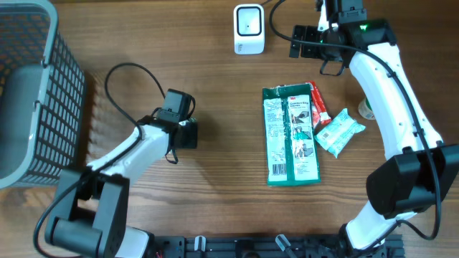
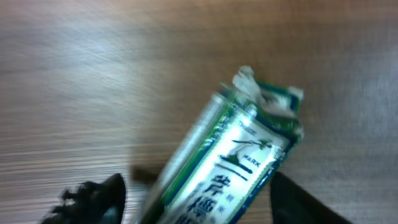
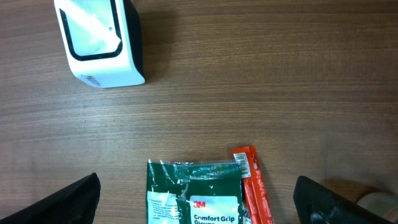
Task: Scan the item barcode
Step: 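Grasp the green-white medicine box with the left gripper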
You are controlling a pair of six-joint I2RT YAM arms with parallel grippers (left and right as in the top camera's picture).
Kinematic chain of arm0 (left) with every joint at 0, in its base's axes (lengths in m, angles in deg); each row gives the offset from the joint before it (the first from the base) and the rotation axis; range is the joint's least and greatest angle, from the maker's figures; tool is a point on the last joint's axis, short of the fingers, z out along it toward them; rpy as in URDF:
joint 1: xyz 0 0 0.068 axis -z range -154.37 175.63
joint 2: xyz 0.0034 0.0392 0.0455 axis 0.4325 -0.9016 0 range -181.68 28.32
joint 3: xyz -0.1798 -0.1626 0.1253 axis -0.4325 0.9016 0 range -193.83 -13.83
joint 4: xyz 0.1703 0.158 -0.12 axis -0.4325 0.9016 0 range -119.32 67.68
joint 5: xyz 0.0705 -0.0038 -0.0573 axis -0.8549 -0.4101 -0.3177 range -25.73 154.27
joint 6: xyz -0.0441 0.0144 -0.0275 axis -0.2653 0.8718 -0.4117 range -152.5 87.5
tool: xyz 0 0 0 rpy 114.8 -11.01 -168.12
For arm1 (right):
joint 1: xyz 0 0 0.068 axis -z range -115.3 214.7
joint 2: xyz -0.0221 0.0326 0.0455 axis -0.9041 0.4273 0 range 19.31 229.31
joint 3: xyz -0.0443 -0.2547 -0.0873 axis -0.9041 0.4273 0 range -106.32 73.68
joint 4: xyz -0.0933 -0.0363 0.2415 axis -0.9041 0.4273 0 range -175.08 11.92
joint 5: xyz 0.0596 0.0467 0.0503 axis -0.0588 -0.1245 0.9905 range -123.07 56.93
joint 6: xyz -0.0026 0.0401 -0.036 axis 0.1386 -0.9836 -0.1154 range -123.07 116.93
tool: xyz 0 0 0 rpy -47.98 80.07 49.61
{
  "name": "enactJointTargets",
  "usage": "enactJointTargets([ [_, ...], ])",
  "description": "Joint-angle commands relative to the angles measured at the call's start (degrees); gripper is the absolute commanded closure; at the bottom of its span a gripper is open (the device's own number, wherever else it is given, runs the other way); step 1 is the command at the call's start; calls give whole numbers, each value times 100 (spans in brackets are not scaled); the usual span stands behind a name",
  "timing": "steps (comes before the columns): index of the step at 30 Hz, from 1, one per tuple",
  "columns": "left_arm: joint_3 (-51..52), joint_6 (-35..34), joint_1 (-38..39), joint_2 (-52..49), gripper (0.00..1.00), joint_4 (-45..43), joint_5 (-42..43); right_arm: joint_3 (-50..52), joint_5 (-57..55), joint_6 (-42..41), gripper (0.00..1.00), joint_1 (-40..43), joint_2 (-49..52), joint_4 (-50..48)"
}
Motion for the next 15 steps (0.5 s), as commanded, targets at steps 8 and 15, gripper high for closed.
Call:
enactJointTargets([
  [8, -114, -979, 205, 461, 68, -254, 1051, -63, -98, -9, 0, -2, -26, -31],
  [15, -111, -1119, 468, 538, 59, -516, 553, -63, -98, -11, 0, -2, -26, -31],
])
